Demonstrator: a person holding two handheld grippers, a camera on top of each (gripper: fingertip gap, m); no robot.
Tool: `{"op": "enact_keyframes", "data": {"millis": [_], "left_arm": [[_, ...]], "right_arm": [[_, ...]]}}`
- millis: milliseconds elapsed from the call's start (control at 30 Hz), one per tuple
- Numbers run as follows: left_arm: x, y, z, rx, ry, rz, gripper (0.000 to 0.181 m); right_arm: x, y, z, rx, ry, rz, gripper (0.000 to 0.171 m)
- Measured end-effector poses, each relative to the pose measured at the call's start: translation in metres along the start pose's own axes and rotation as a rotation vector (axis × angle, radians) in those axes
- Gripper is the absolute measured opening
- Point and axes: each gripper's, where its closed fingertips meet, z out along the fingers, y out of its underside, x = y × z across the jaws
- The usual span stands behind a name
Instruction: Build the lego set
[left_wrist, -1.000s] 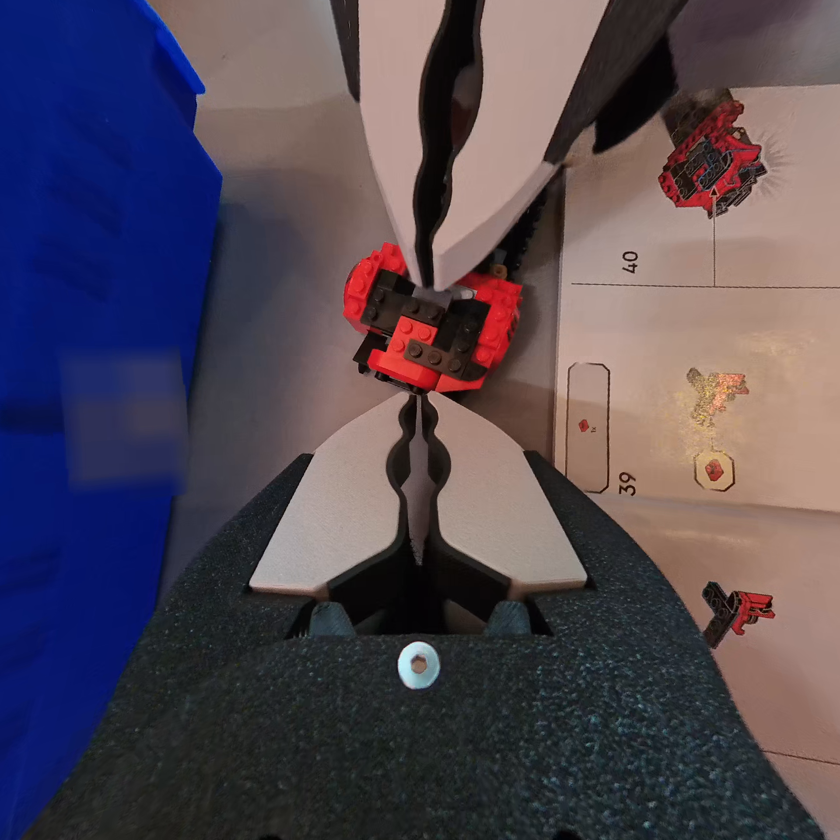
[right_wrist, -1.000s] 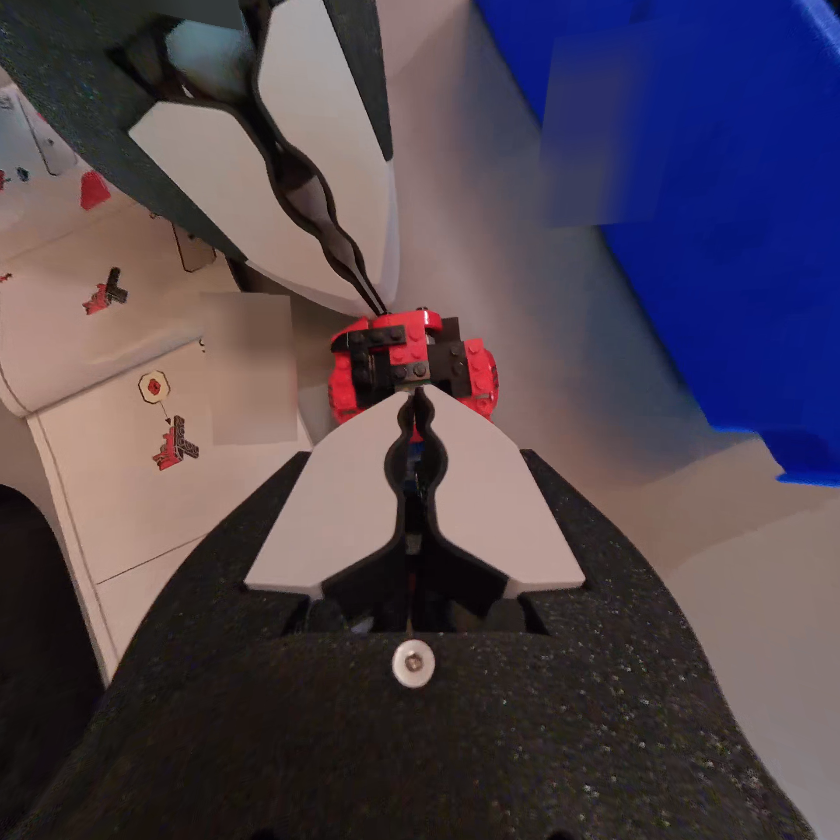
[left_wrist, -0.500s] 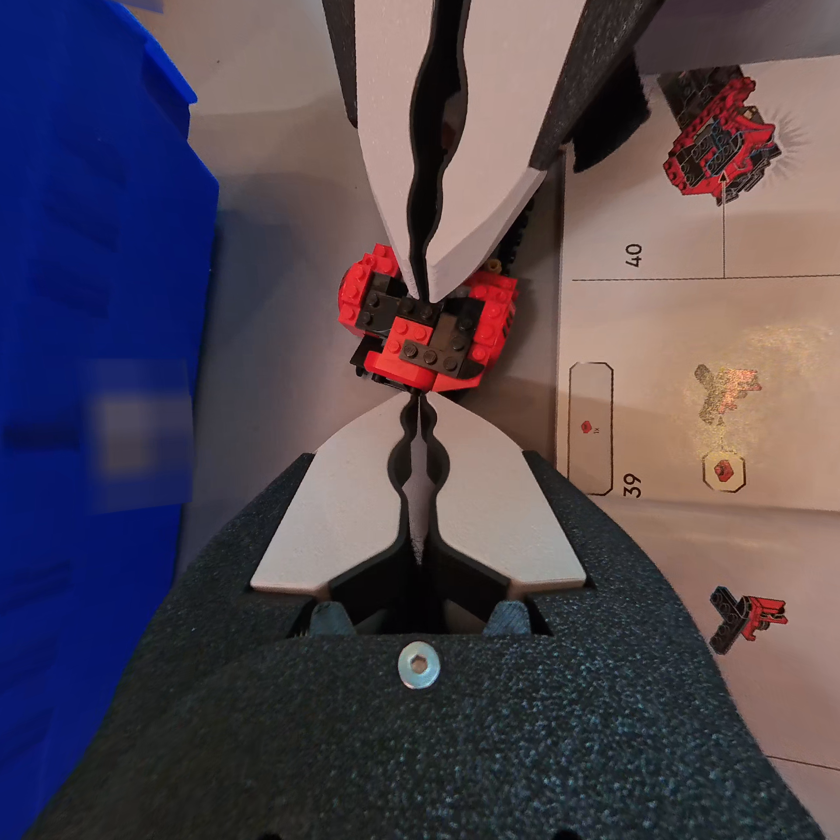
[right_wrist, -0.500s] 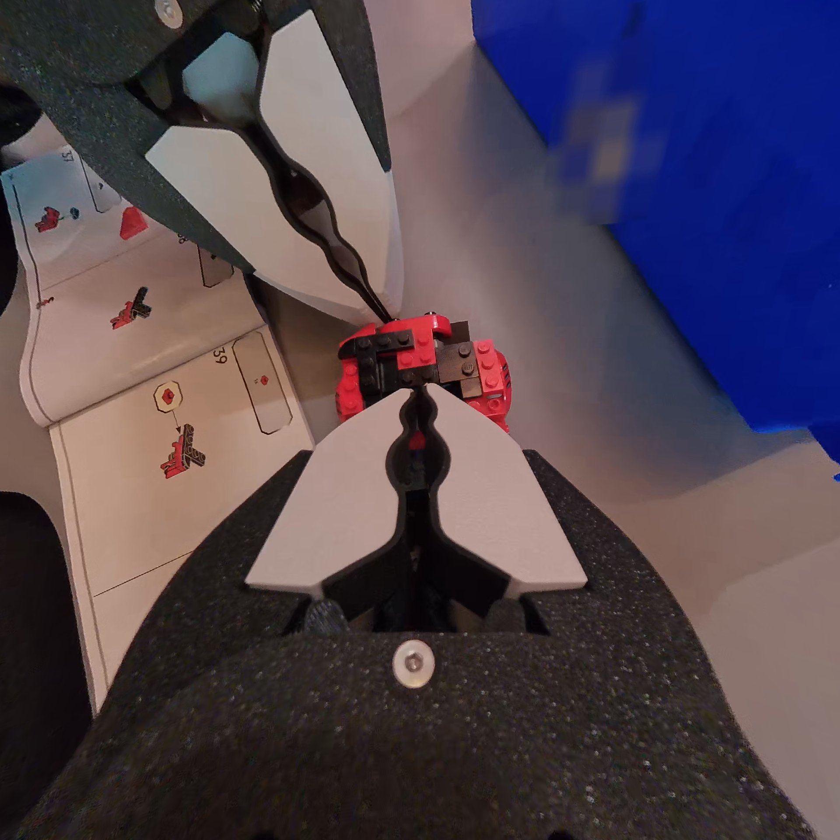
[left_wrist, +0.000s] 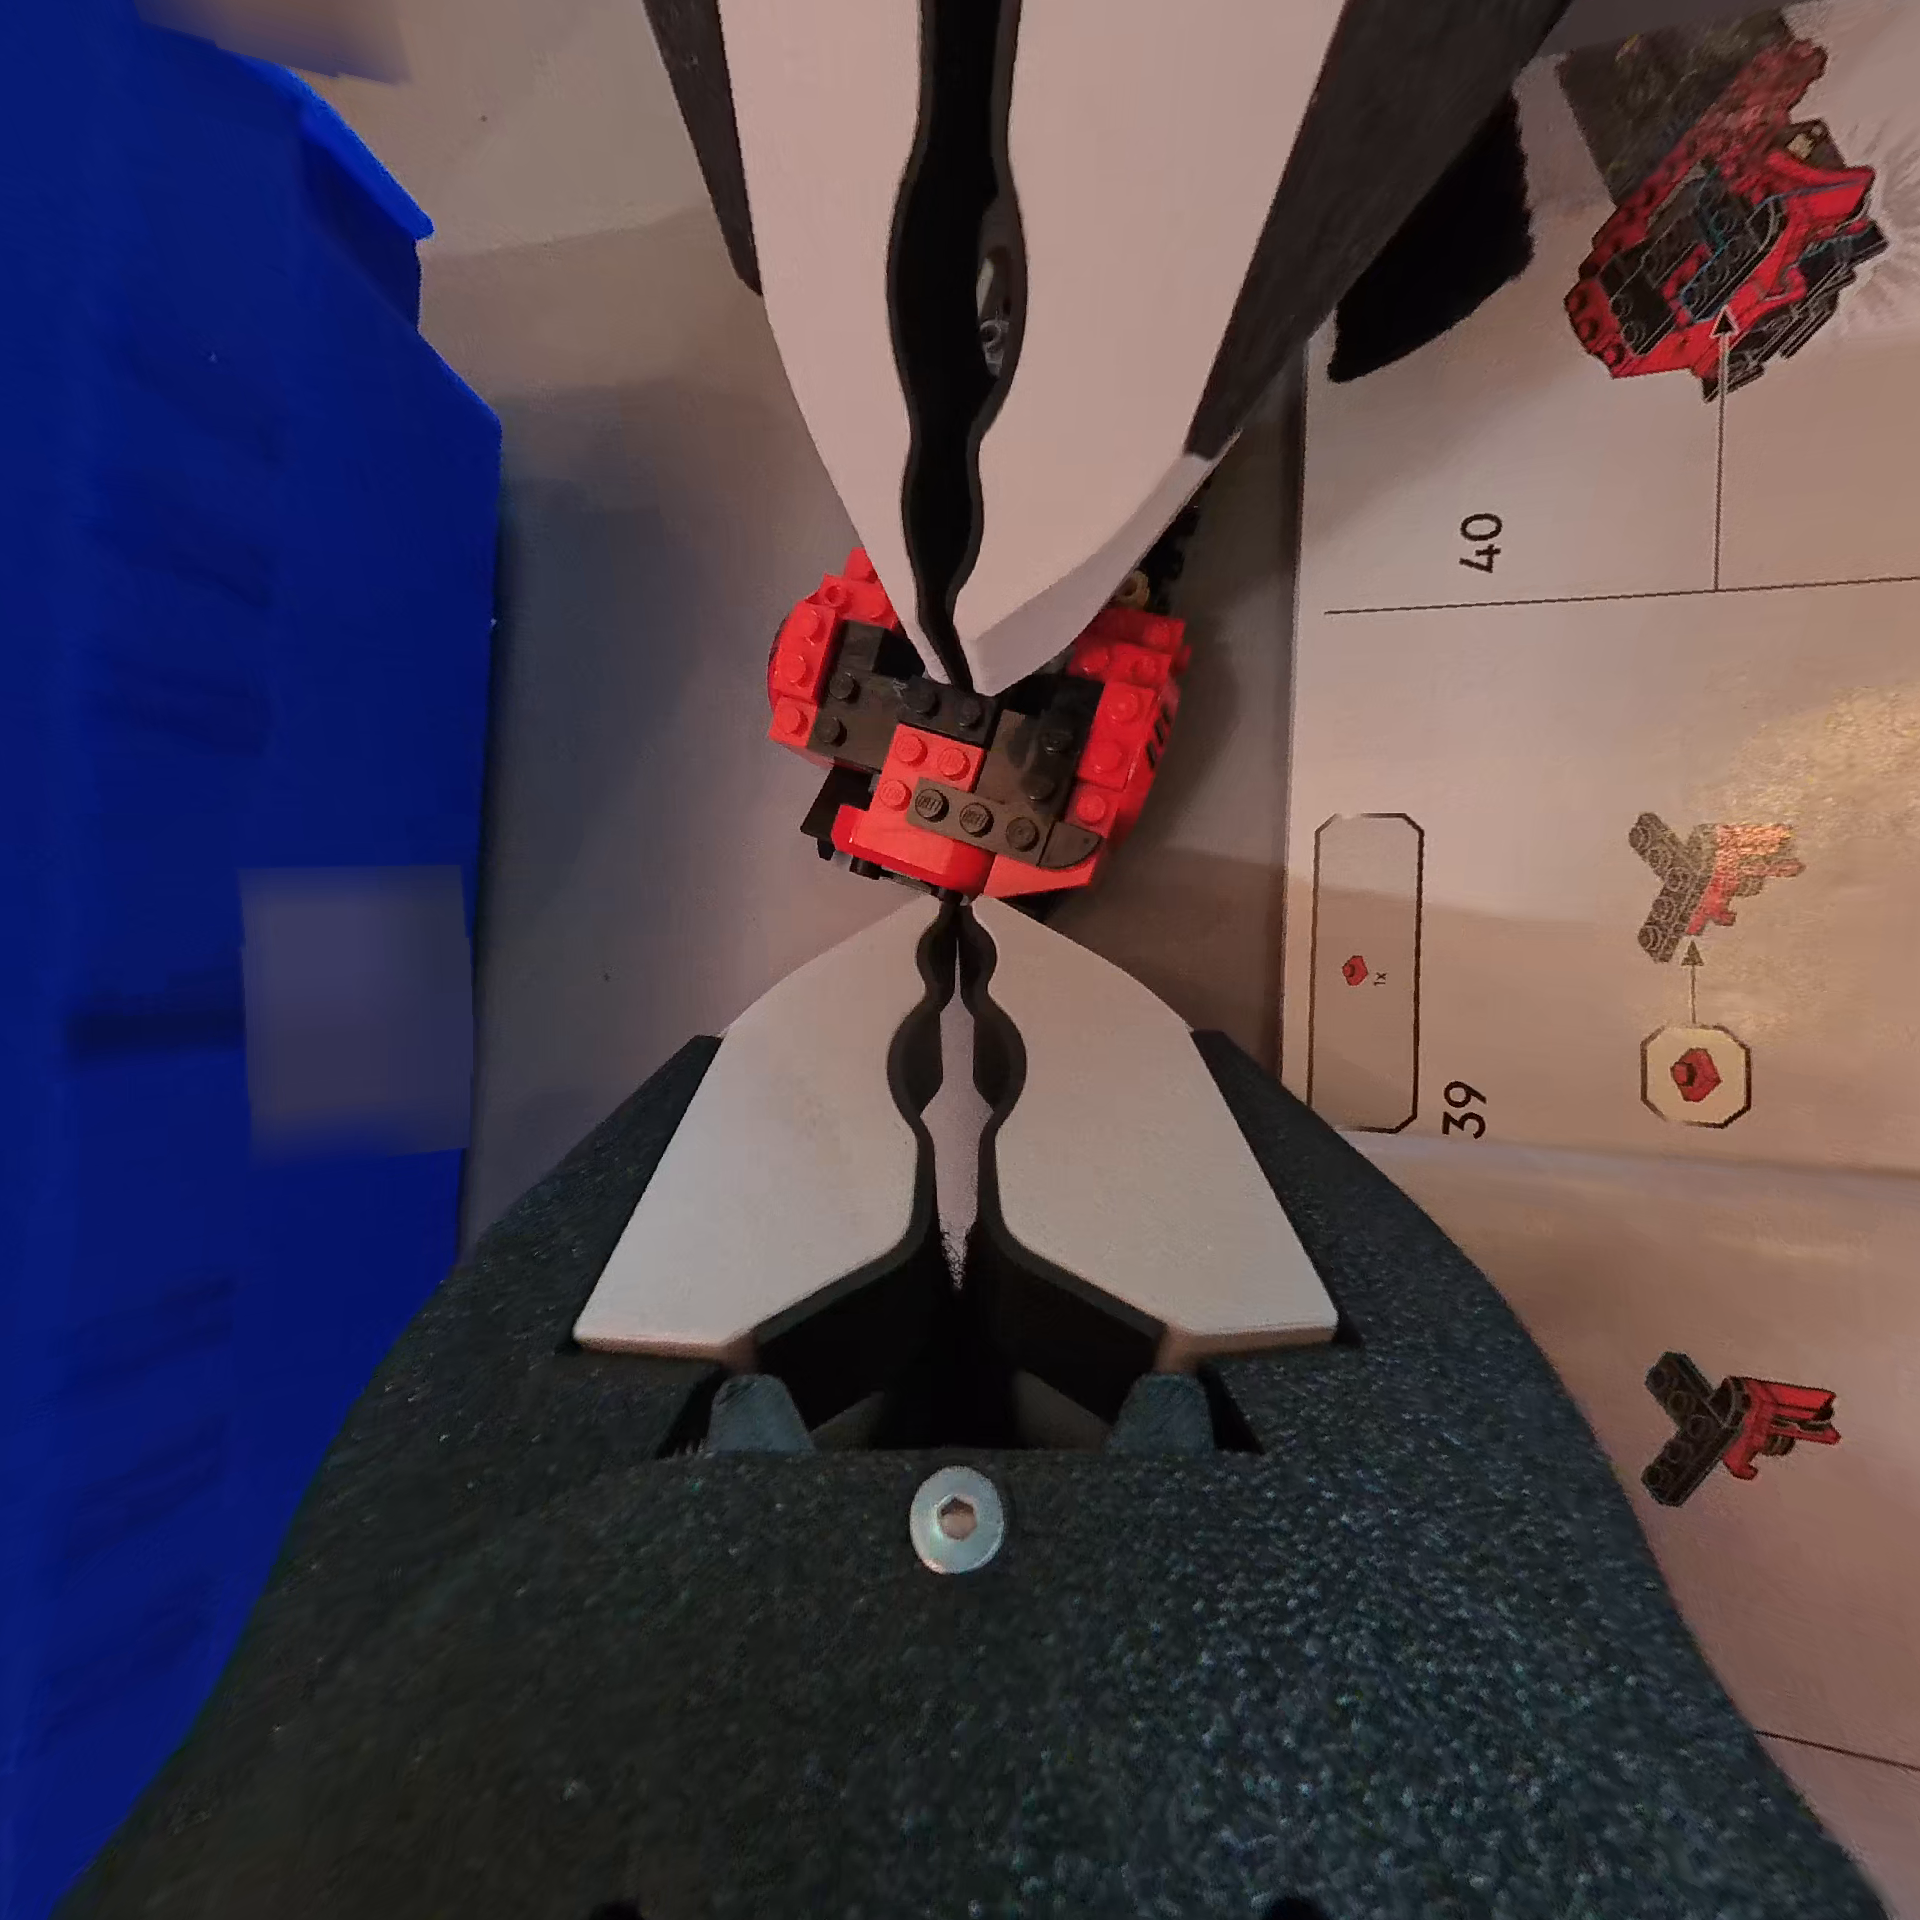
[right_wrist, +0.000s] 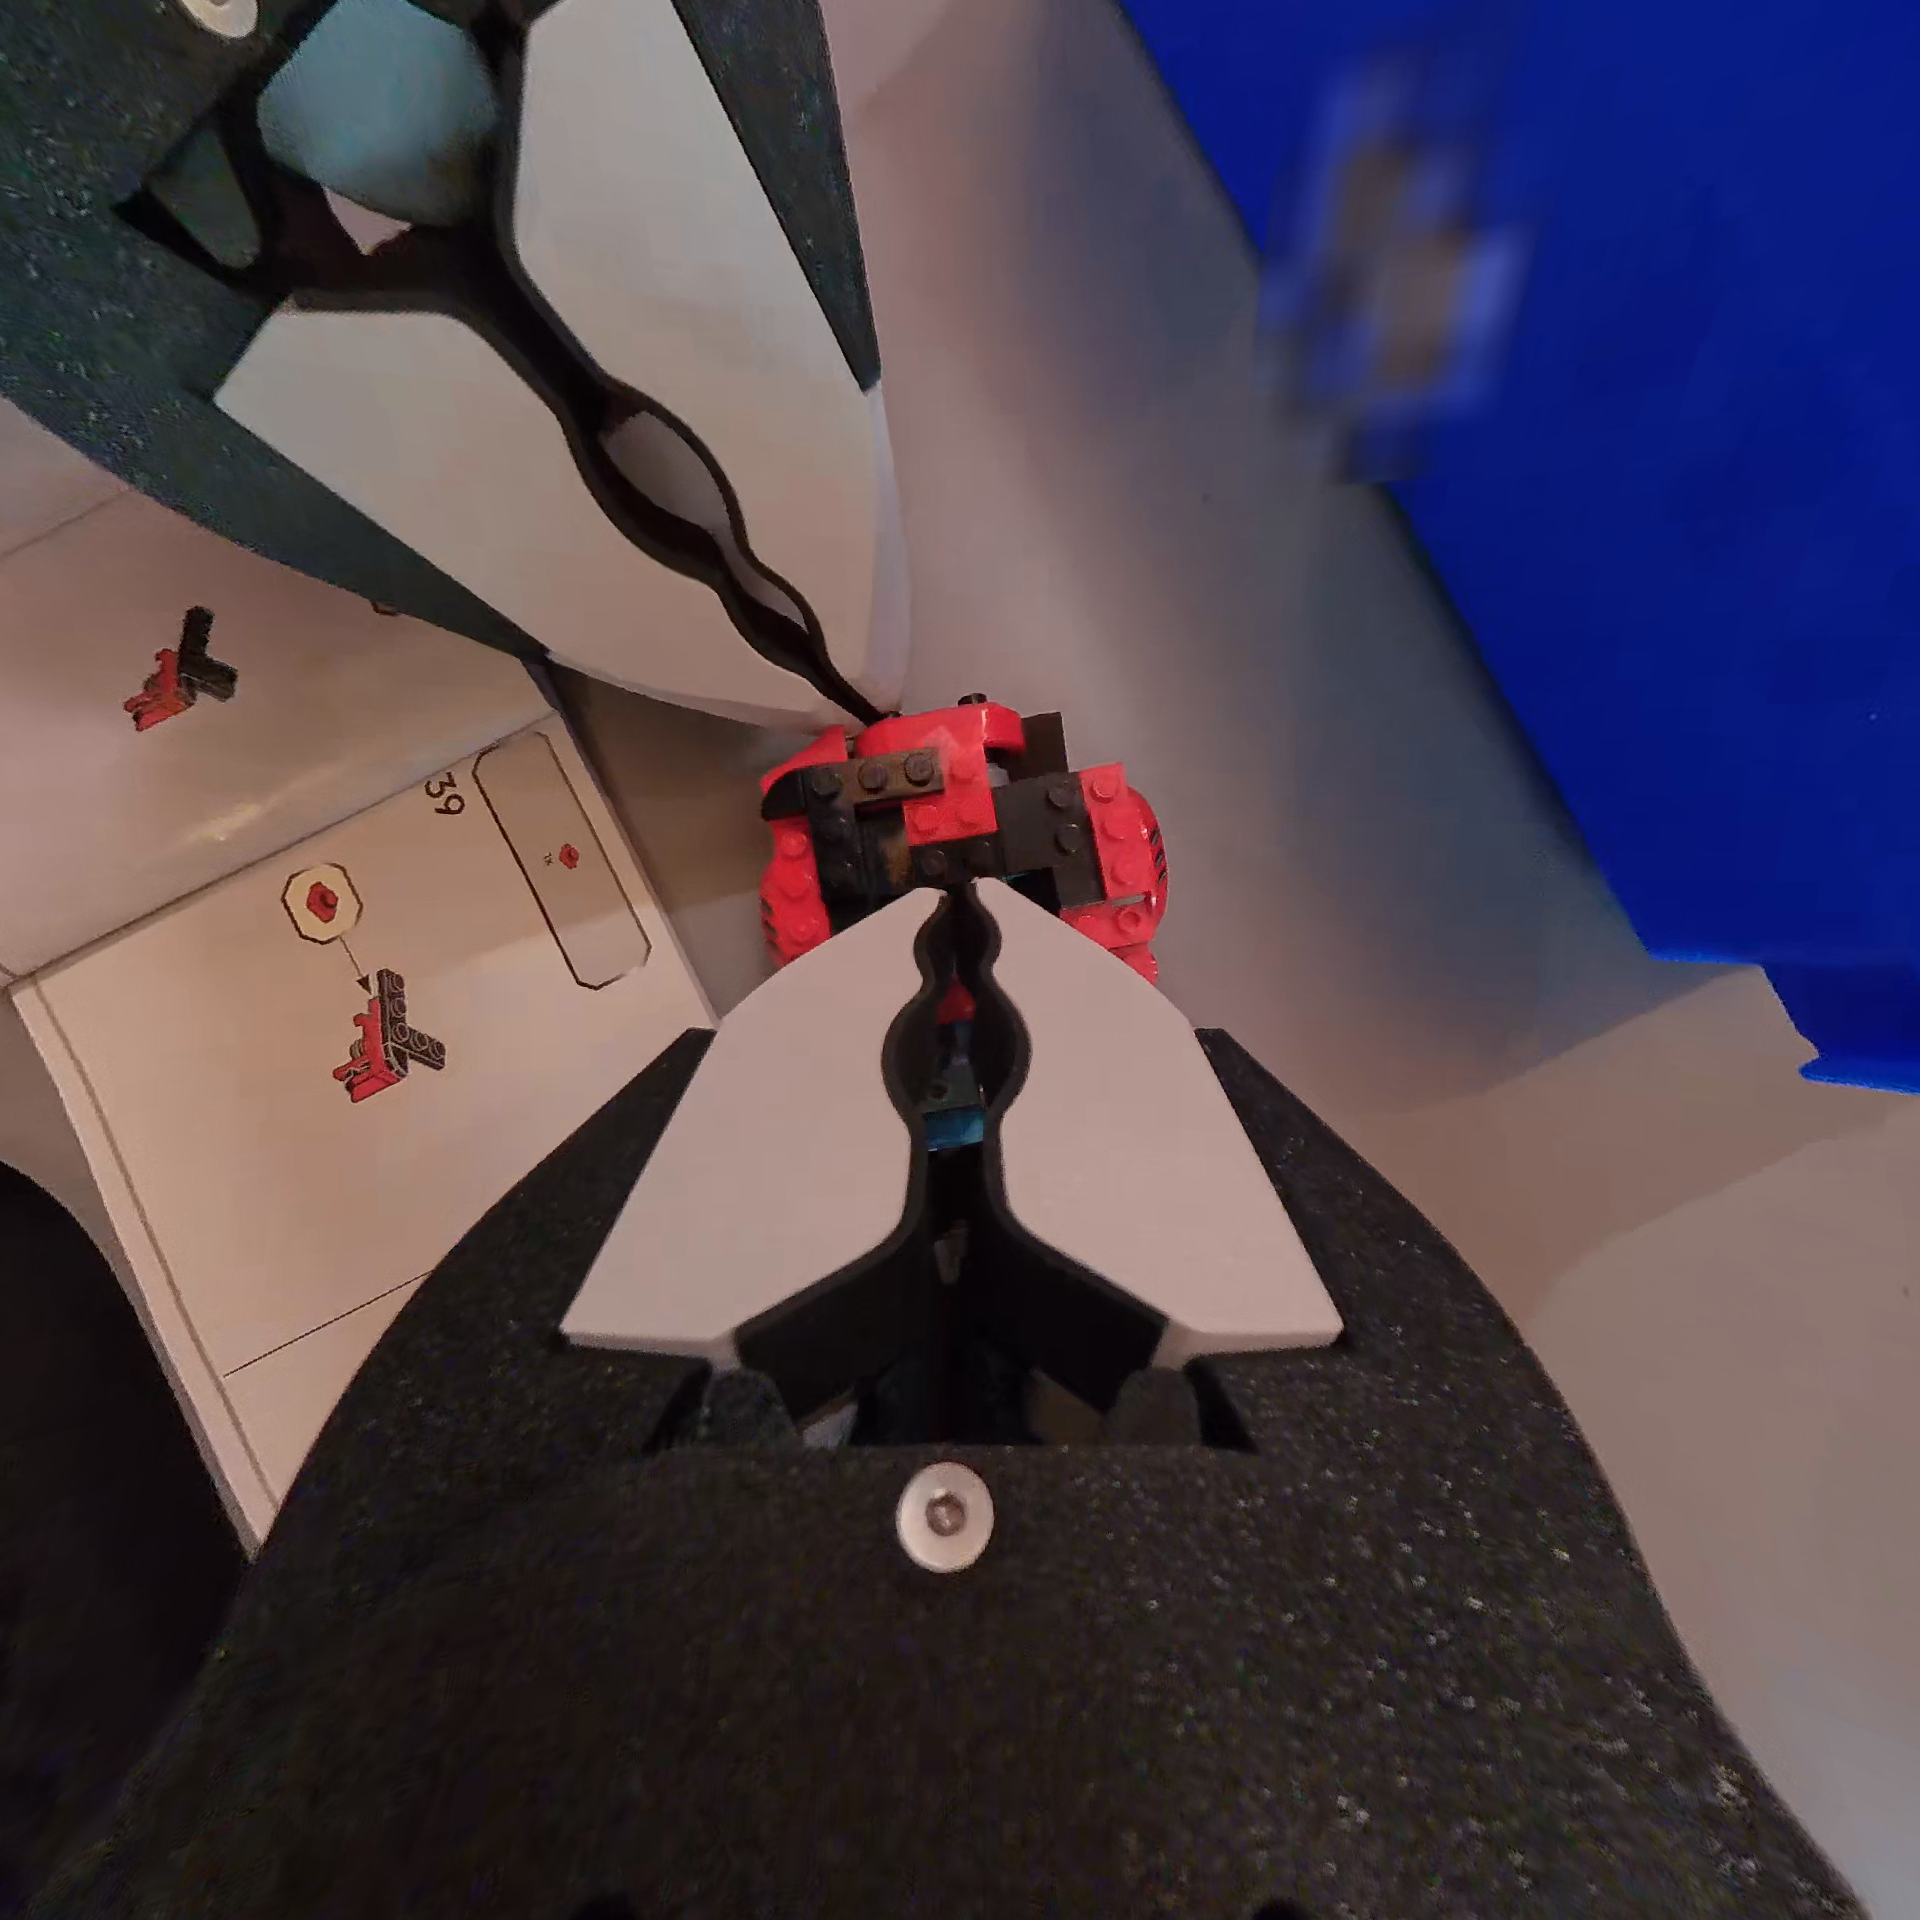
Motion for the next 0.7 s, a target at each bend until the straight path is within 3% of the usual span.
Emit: {"op": "enact_keyframes", "data": {"millis": [300, 467, 600, 700], "left_arm": [[-0.001, 0.001, 0.0, -0.038, -0.055, 0.034, 0.0], [0.0, 0.002, -0.005, -0.027, 0.006, -0.002, 0.0], [0.003, -0.013, -0.015, 0.129, 0.058, -0.031, 0.0], [0.006, -0.008, -0.009, 0.099, 0.071, -0.033, 0.0]], "right_arm": [[0.0, 0.0, 0.0, -0.028, 0.008, 0.017, 0.0], [0.0, 0.0, 0.0, -0.003, -0.007, 0.041, 0.0], [0.0, 0.0, 0.0, -0.004, -0.002, 0.039, 0.0], [0.0, 0.0, 0.0, -0.004, -0.011, 0.045, 0.0]]}}
